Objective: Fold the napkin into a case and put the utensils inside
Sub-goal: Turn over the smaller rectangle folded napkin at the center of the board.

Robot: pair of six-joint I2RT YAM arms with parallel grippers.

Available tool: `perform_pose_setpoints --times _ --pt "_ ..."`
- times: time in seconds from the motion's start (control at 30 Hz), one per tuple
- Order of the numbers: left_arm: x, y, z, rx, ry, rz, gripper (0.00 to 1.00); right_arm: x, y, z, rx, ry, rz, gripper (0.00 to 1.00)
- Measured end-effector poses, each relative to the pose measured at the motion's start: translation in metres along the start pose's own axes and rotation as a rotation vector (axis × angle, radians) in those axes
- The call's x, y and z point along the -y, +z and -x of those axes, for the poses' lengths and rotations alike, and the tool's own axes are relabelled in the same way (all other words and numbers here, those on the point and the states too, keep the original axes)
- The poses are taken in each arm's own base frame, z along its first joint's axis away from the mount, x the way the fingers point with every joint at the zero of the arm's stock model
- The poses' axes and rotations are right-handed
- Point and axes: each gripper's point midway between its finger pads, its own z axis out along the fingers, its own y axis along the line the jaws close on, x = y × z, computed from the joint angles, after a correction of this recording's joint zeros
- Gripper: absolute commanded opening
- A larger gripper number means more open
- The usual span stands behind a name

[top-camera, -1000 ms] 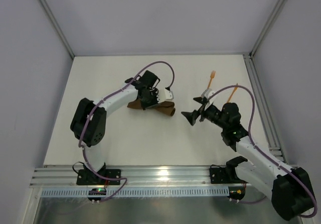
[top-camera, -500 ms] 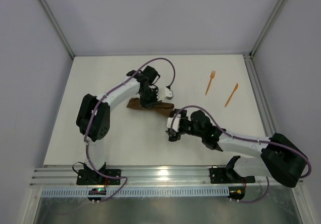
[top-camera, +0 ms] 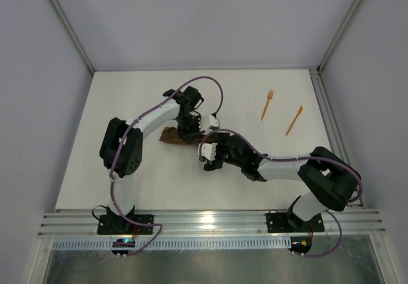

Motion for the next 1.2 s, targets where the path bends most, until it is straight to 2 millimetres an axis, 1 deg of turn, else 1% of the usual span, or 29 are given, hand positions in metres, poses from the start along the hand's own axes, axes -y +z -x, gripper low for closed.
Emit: perform_pose_setpoints --times 0.07,0.17,0.2,0.3,0.33,0.4,0.43,0.53,0.57,0.73,0.77,0.8,0.83,0.87,0.93,0.97,1.07,1.2 --pt "0.001 0.0 0.0 -0.001 -0.001 -0.004 0.0 -0.006 0.005 -0.007 -0.036 -0.002 0.012 0.99" --pt "0.002 0.0 0.0 0.0 -0.002 -0.01 0.0 -0.021 0.008 -0.019 -0.091 -0.007 0.045 0.93" --pt "0.003 0.0 -0.001 -0.001 -0.003 -0.013 0.0 -0.027 0.008 -0.022 -0.107 -0.007 0.058 0.85" --pt "0.004 0.001 -0.001 -0.003 -0.005 -0.021 0.0 -0.035 0.01 -0.031 -0.154 -0.006 0.071 0.67" --pt "0.005 0.001 -0.002 -0.003 -0.006 -0.025 0.0 -0.036 0.011 -0.033 -0.164 -0.001 0.068 0.57" --pt "0.006 0.002 -0.001 -0.002 -0.008 -0.032 0.0 -0.033 0.013 -0.035 -0.18 0.009 0.056 0.52" --pt "0.007 0.003 -0.002 -0.003 -0.009 -0.035 0.0 -0.031 0.015 -0.035 -0.188 0.016 0.047 0.44" --pt "0.007 0.003 -0.002 -0.004 -0.009 -0.039 0.0 -0.025 0.017 -0.035 -0.203 0.037 0.026 0.3" --pt "0.008 0.003 -0.002 -0.004 -0.007 -0.04 0.0 -0.024 0.017 -0.034 -0.208 0.046 0.021 0.24" --pt "0.009 0.003 -0.003 -0.008 0.0 -0.046 0.01 -0.024 0.017 -0.035 -0.227 0.098 0.017 0.1" --pt "0.009 0.003 -0.003 -0.008 0.001 -0.047 0.08 -0.025 0.016 -0.035 -0.229 0.112 0.018 0.08" --pt "0.009 0.002 -0.003 -0.008 0.005 -0.049 0.12 -0.026 0.016 -0.035 -0.232 0.127 0.022 0.03" --pt "0.01 0.003 -0.004 -0.008 0.007 -0.051 0.16 -0.028 0.015 -0.035 -0.238 0.144 0.03 0.03" --pt "0.01 0.003 -0.004 -0.007 0.007 -0.052 0.26 -0.029 0.015 -0.034 -0.245 0.162 0.041 0.03" --pt "0.01 0.002 -0.004 -0.005 0.003 -0.053 0.35 -0.033 0.014 -0.032 -0.254 0.204 0.061 0.03" --pt "0.01 0.002 -0.004 -0.001 0.002 -0.054 0.43 -0.035 0.014 -0.03 -0.255 0.228 0.074 0.03" --pt "0.009 0.001 -0.004 0.014 -0.014 -0.06 0.51 -0.043 0.01 -0.027 -0.252 0.312 0.112 0.03" --pt "0.005 -0.006 -0.007 0.047 -0.044 -0.063 0.53 -0.047 0.007 -0.026 -0.235 0.444 0.146 0.03"
